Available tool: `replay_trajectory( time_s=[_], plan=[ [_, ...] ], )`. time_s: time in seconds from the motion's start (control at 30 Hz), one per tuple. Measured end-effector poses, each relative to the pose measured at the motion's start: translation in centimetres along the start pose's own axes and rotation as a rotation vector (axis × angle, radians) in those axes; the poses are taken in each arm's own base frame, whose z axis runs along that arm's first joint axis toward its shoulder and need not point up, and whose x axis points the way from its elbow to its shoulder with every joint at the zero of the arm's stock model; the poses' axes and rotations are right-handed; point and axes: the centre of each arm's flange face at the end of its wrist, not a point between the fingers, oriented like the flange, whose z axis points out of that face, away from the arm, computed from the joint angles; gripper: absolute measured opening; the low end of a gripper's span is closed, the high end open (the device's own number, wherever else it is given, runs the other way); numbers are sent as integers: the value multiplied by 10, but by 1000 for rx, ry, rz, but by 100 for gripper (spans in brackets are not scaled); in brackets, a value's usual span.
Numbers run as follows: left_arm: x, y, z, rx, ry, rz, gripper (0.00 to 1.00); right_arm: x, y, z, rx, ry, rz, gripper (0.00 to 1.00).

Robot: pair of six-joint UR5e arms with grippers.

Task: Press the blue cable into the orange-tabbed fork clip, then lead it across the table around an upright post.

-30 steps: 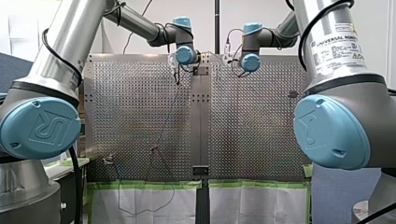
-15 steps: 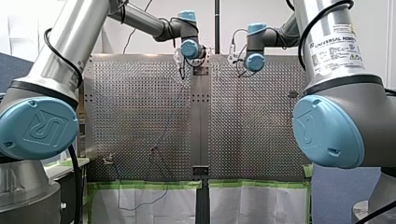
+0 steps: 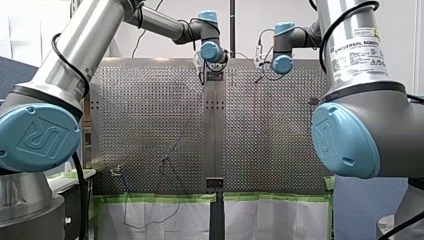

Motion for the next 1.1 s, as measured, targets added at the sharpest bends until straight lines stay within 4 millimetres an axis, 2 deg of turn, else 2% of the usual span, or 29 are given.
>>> replay_trajectory(
  time_s=[0.53,0.97,1.1],
  plan=[
    [4,-17,-1,24,11,-2,0,5,29,-2,-7,-103,-30,0],
    [44,-42,12,34,81,22,0,12,59,5,-48,-107,-48,0],
    [48,-48,19,39,77,18,0,12,67,7,-57,-106,-52,0]
  ],
)
